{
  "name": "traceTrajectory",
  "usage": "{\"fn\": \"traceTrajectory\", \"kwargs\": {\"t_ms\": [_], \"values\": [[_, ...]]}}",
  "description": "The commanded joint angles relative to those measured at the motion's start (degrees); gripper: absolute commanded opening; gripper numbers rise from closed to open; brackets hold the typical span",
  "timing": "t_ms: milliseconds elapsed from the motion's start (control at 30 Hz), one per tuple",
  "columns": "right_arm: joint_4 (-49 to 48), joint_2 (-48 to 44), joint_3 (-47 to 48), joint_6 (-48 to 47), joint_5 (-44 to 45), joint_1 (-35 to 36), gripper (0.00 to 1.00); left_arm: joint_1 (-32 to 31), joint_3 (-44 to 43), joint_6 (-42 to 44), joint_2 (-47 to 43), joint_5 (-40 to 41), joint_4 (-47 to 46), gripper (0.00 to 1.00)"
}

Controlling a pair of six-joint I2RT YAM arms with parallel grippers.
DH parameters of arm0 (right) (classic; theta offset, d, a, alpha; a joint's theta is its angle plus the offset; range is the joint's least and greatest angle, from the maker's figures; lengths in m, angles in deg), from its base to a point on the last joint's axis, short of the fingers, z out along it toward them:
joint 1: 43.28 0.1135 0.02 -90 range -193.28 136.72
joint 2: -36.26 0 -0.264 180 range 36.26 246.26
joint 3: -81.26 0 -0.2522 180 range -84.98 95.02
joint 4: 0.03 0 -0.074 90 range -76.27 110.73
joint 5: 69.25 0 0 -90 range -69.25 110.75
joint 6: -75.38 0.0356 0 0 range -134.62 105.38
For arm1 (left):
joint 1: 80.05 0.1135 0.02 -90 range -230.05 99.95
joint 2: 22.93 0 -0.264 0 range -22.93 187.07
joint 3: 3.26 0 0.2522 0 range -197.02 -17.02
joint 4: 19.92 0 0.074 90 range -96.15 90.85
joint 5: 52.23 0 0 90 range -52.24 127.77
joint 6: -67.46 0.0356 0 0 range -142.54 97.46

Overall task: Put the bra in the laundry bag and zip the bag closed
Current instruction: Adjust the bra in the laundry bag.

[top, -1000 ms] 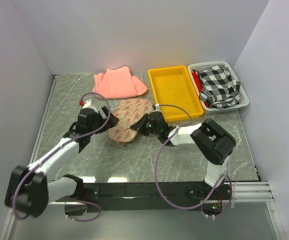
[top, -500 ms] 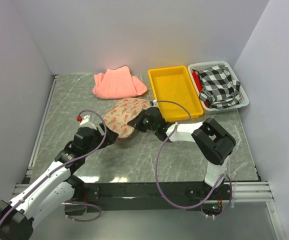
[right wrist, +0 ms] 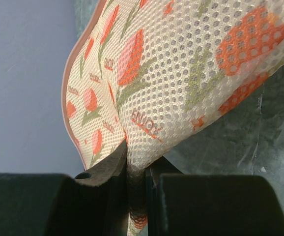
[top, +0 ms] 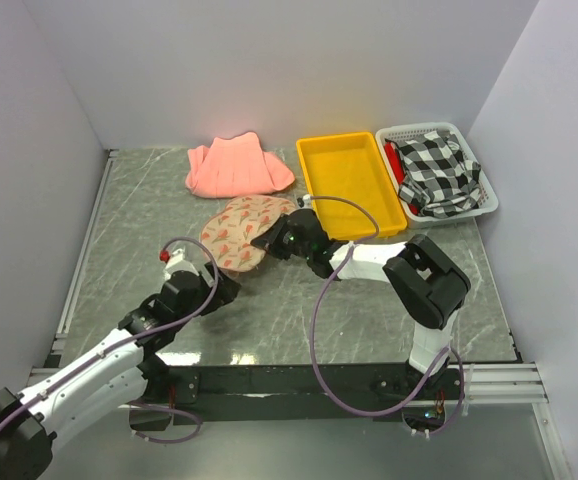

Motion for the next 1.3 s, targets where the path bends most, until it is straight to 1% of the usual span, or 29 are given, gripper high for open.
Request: {"fn": "traceTrajectory", "kwargs": {"t_ms": [0, 133, 233, 367, 433, 533, 833, 1033, 1200, 1267], "values": [[-3.01, -3.25, 0.75, 0.13, 0.14, -0.29, 0.00, -0.97, -0.74, -2.87, 0.60, 9.61, -0.96, 0.90], [-3.55, -4.13, 0.13, 0.31, -0.21, -0.55, 0.00, -1.15, -0.65, -5.51, 3.22, 15.50, -2.45, 0.91], [-4.25, -4.84, -0.48, 0.66, -0.57, -0.46, 0.00, -1.24, 0.66, -4.90, 4.20, 15.16, -7.27, 0.91], [-4.34, -5.71, -0.66, 0.49, -0.74, -0.46, 0.00, -1.76, -0.30, -6.30, 7.54, 17.09, -8.17, 0.91], [-4.60, -5.89, -0.83, 0.57, -0.74, -0.55, 0.00, -1.94, 0.31, -5.96, 7.19, 17.71, -9.57, 0.91], [-4.60, -5.81, -1.01, 0.75, -0.74, -0.55, 0.00, -2.03, -0.04, -5.51, 5.44, 19.29, -9.05, 0.91], [-5.04, -5.01, -1.89, 1.10, -1.44, -0.46, 0.00, -2.03, -0.74, -3.14, 3.06, 19.29, -10.28, 0.92], [-5.56, -5.10, -2.59, 1.28, -1.80, -0.46, 0.00, -2.03, -0.92, -2.78, 4.64, 19.29, -12.04, 0.92], [-5.47, -5.01, -2.41, 1.45, -2.76, -0.29, 0.00, -2.03, 0.49, -2.00, 4.38, 18.50, -16.33, 0.93], [-5.92, -4.93, -2.77, 1.80, -3.03, -0.11, 0.00, -2.03, -0.12, -1.47, 5.60, 19.03, -16.52, 0.93]]}}
